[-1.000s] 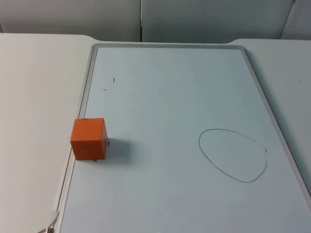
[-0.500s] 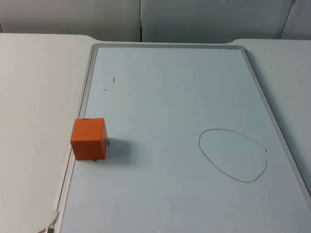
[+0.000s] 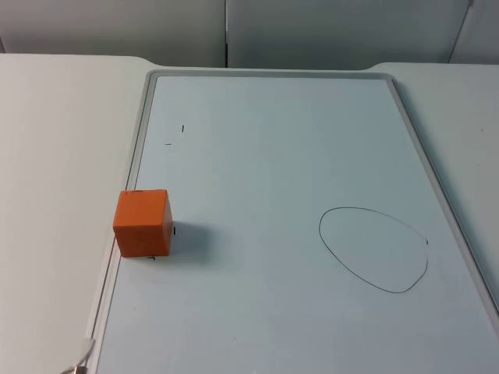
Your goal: Pick up one cube with the left hand and another cube with the right hand. First place the cube in the right hand at the target position, then stack the cube in the left hand on top.
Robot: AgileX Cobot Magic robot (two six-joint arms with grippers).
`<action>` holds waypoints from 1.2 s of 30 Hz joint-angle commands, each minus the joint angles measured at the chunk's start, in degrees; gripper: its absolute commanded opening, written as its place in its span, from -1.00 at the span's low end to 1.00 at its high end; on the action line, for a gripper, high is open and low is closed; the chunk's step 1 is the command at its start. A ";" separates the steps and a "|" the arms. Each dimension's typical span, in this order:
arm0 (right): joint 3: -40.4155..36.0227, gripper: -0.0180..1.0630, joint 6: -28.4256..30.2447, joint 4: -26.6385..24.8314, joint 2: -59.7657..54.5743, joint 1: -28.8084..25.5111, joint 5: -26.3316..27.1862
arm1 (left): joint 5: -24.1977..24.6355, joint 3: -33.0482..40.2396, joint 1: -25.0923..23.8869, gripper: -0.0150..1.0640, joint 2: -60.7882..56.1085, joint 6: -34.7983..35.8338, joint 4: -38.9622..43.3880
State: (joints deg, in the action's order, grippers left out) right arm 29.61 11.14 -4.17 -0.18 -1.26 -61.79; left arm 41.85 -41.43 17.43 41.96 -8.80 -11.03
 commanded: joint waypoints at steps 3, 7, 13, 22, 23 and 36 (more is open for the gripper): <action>1.57 0.96 4.39 -6.40 -2.35 -0.30 5.06 | 0.30 1.06 0.44 -0.35 -5.66 0.01 -1.22; 3.08 0.96 11.28 -14.83 -10.40 -0.30 9.08 | 1.88 1.06 0.44 -0.35 -8.28 0.13 -1.22; 9.80 0.92 26.86 -30.95 -28.10 -0.30 13.57 | 2.29 1.06 0.44 -0.35 -8.59 0.13 -1.71; 26.19 0.90 44.75 -47.68 -53.32 -0.30 13.44 | 2.03 1.06 0.44 -0.35 -8.59 0.24 -2.15; 27.92 0.90 46.14 -49.24 -56.19 0.05 13.02 | 2.03 1.06 0.44 -0.35 -8.59 0.24 -2.15; 41.24 0.89 43.53 -33.05 -81.81 30.29 22.68 | 2.03 1.06 0.44 -0.35 -8.59 0.38 -2.48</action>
State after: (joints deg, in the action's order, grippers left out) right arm 70.10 56.32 -40.42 -79.34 25.85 -40.71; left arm 44.17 -40.60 17.43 33.76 -8.80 -12.68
